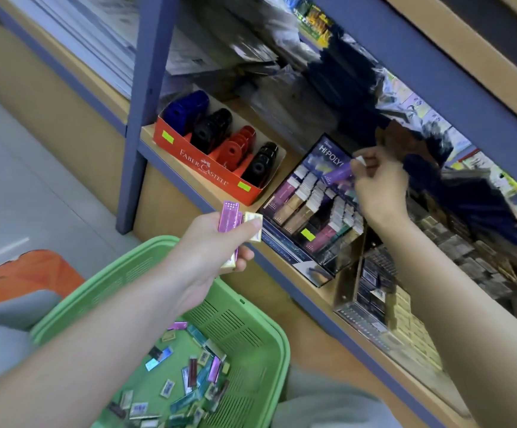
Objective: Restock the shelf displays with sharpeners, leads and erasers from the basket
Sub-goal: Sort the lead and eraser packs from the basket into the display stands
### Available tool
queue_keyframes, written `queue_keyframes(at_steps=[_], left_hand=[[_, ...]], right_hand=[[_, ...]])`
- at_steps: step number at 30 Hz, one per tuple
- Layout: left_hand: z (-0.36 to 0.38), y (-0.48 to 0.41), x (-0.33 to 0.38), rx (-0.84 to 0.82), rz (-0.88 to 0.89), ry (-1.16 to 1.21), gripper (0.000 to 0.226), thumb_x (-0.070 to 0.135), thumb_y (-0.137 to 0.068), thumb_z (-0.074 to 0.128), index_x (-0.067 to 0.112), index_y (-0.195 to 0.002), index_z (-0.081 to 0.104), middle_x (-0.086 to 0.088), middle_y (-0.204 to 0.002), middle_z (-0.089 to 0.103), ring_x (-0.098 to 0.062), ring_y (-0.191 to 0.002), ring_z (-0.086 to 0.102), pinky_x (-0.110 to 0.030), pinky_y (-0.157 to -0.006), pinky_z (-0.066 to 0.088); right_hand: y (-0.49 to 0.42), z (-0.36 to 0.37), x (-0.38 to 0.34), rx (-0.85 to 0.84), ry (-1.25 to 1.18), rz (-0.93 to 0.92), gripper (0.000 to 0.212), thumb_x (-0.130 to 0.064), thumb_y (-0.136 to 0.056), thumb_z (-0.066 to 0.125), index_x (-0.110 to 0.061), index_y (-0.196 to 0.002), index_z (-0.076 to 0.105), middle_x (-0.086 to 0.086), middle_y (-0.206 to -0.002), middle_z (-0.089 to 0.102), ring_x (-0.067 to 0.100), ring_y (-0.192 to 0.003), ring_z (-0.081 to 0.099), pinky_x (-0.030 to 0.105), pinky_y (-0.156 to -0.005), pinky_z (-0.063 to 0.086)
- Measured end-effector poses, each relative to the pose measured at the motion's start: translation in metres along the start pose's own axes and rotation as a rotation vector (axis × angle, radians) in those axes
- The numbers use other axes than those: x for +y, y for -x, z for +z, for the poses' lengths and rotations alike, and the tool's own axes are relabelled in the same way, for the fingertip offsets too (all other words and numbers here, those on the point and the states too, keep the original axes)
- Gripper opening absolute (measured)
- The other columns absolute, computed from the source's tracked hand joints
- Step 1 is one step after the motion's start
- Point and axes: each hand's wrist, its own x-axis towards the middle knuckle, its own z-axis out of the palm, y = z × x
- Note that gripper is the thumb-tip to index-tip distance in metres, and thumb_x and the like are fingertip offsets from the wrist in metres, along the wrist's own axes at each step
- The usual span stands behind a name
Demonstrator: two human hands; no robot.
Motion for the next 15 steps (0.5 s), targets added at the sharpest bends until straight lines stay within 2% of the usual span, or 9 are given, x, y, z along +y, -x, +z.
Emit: queue_keyframes(at_steps=[2, 5, 7, 11, 15], left_hand=[[0.001, -0.001, 0.0, -0.001, -0.01, 0.015, 0.017, 0.021, -0.088, 0.065, 0.008, -0.099, 0.064, 0.005, -0.053, 0.056, -0.003, -0.042, 0.05, -0.016, -0.044, 0.044], [0.002, -0.002, 0.0, -0.001, -0.016, 0.028, 0.016, 0.02, -0.088, 0.065, 0.007, -0.098, 0.064, 0.002, -0.061, 0.057, -0.003, -0.043, 0.051, -0.016, -0.044, 0.045], [0.002, -0.002, -0.001, -0.002, -0.023, 0.028, 0.015, 0.02, -0.089, 0.065, 0.008, -0.098, 0.064, 0.0, -0.064, 0.057, -0.002, -0.043, 0.05, -0.015, -0.044, 0.045], [0.002, -0.003, -0.003, -0.001, -0.035, 0.012, 0.016, 0.02, -0.089, 0.065, 0.008, -0.099, 0.064, 0.0, -0.065, 0.057, -0.001, -0.042, 0.051, -0.015, -0.044, 0.046], [0.003, -0.005, -0.002, 0.001, -0.03, 0.016, 0.017, 0.02, -0.088, 0.065, 0.008, -0.099, 0.064, 0.0, -0.063, 0.057, -0.003, -0.043, 0.051, -0.016, -0.044, 0.045]], right_hand=[[0.0, -0.004, 0.005, 0.008, 0.021, 0.007, 0.016, -0.013, -0.097, 0.051, -0.008, -0.109, 0.06, 0.003, -0.096, 0.059, 0.01, -0.082, 0.055, 0.019, -0.077, 0.04], [0.0, -0.004, 0.009, -0.004, 0.02, -0.004, 0.015, -0.012, -0.096, 0.053, -0.007, -0.108, 0.06, 0.003, -0.095, 0.059, 0.013, -0.084, 0.056, 0.022, -0.077, 0.043], [-0.001, -0.002, 0.014, -0.045, 0.081, -0.023, 0.014, -0.013, -0.096, 0.054, -0.006, -0.106, 0.061, 0.003, -0.094, 0.059, 0.013, -0.086, 0.053, 0.019, -0.073, 0.039], [-0.002, 0.002, 0.026, -0.12, 0.158, -0.033, 0.013, -0.011, -0.094, 0.058, -0.006, -0.105, 0.063, 0.001, -0.09, 0.058, 0.014, -0.085, 0.053, 0.023, -0.074, 0.041], [-0.004, 0.005, 0.031, -0.184, 0.201, -0.059, 0.007, -0.005, -0.092, 0.059, -0.006, -0.097, 0.064, -0.007, -0.084, 0.057, 0.01, -0.08, 0.052, 0.015, -0.07, 0.037]])
